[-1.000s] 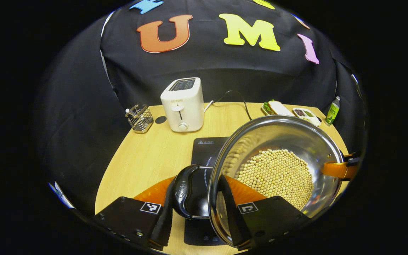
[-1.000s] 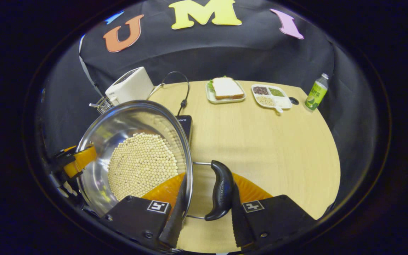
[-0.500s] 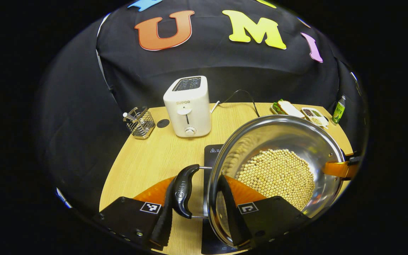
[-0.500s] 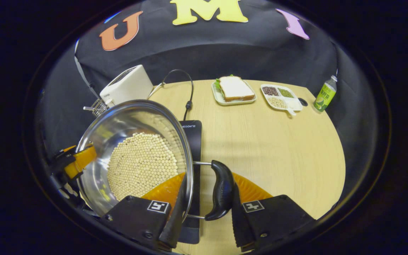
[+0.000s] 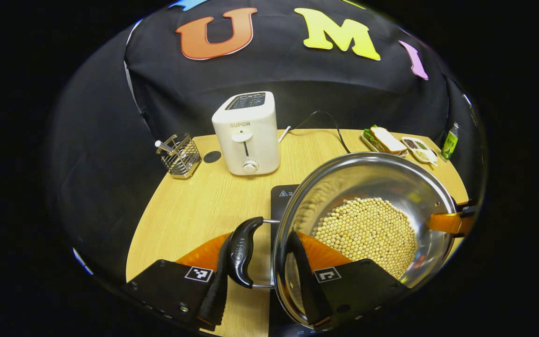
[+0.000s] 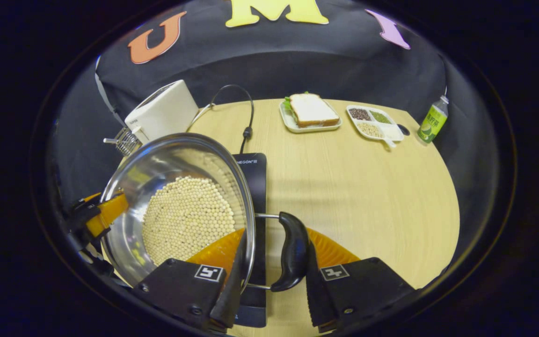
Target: First push the handle of the pot to place it horizontally, then grasp the pot with both hands and set it on the induction cooktop.
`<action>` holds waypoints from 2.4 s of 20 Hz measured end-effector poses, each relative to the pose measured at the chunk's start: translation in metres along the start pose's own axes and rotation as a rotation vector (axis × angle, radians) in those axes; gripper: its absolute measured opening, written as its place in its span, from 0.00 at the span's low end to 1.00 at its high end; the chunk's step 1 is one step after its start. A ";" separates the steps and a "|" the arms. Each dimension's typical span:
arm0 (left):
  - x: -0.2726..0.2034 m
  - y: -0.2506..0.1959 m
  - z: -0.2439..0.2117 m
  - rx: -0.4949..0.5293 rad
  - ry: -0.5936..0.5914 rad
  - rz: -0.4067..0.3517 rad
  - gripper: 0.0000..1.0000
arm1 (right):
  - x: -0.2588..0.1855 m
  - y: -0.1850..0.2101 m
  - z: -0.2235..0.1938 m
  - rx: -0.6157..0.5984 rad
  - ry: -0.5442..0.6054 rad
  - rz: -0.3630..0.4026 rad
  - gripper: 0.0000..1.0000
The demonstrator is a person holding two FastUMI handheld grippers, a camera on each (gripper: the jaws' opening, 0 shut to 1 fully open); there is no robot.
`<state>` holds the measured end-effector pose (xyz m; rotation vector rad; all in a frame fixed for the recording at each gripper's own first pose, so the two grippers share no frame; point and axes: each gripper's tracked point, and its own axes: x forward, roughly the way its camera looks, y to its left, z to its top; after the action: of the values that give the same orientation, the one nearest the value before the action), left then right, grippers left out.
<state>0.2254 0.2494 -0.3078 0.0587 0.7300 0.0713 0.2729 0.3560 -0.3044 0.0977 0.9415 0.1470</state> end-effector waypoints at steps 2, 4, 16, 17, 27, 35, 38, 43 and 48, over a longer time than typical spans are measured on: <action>-0.001 0.002 -0.003 -0.013 -0.004 -0.002 0.64 | 0.000 0.000 -0.001 0.000 -0.004 0.004 0.59; -0.003 0.001 -0.003 0.004 -0.028 0.000 0.66 | 0.001 0.000 -0.001 0.011 -0.019 0.011 0.60; -0.005 0.002 0.001 0.026 -0.095 -0.006 0.68 | 0.001 -0.001 0.000 -0.007 -0.042 0.010 0.63; -0.006 0.001 0.001 0.018 -0.095 -0.008 0.68 | 0.001 -0.001 0.001 -0.011 -0.043 0.011 0.63; -0.063 0.007 0.043 0.033 -0.262 0.073 0.96 | -0.069 -0.003 0.042 -0.208 -0.325 -0.013 0.79; -0.163 -0.038 0.062 -0.013 -0.393 0.045 0.97 | -0.150 -0.025 0.027 -0.218 -0.409 0.027 0.80; -0.197 -0.059 0.071 -0.044 -0.424 0.033 0.96 | -0.191 -0.048 0.030 -0.222 -0.470 0.020 0.80; -0.254 -0.105 0.097 -0.045 -0.518 0.009 0.96 | -0.259 -0.103 0.035 -0.211 -0.579 -0.013 0.80; -0.304 -0.148 0.120 -0.023 -0.591 0.023 0.96 | -0.327 -0.164 0.048 -0.215 -0.703 -0.054 0.80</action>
<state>0.0866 0.0723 -0.0287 0.0623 0.1377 0.0790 0.1354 0.1389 -0.0398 -0.0745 0.2236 0.1490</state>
